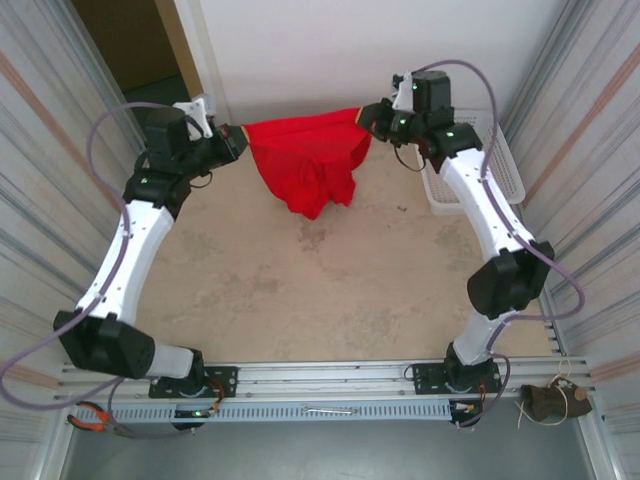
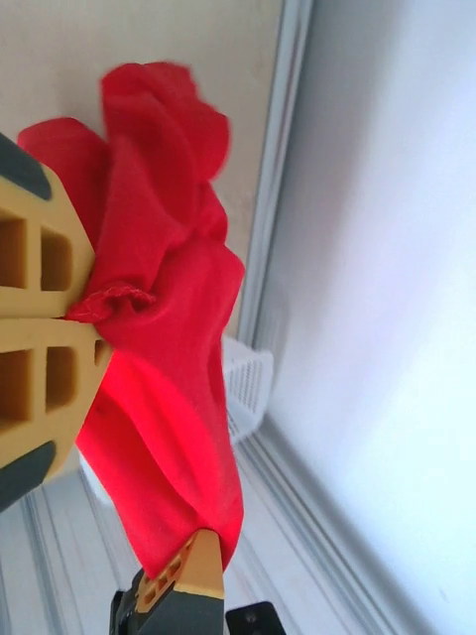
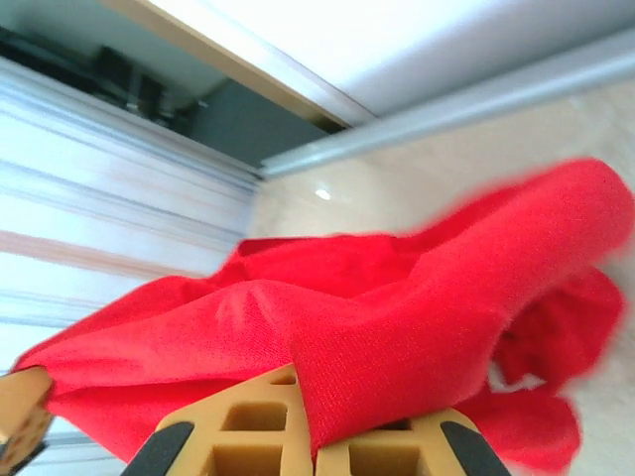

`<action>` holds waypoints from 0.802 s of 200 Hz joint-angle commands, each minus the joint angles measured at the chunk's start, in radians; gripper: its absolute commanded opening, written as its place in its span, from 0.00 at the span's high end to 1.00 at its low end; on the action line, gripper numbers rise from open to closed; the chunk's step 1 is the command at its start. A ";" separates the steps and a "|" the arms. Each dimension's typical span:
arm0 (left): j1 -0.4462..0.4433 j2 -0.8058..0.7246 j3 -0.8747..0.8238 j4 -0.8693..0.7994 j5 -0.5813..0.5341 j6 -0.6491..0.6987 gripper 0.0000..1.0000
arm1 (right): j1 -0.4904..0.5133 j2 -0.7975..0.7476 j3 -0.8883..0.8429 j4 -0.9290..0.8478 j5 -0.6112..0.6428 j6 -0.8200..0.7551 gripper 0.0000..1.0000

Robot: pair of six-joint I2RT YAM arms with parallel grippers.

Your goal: Fold the inside-out t-shirt

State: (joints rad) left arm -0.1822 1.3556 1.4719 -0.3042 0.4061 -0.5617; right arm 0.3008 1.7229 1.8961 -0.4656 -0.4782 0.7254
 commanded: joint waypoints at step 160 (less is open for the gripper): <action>-0.005 0.343 -0.035 0.083 -0.037 -0.120 0.40 | 0.008 0.155 -0.013 -0.271 0.304 -0.271 0.38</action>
State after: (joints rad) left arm -0.2153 1.6615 1.3537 -0.2234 0.3698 -0.7330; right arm 0.2035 1.9881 1.8626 -0.5884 -0.3096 0.6376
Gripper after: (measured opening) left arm 0.522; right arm 0.623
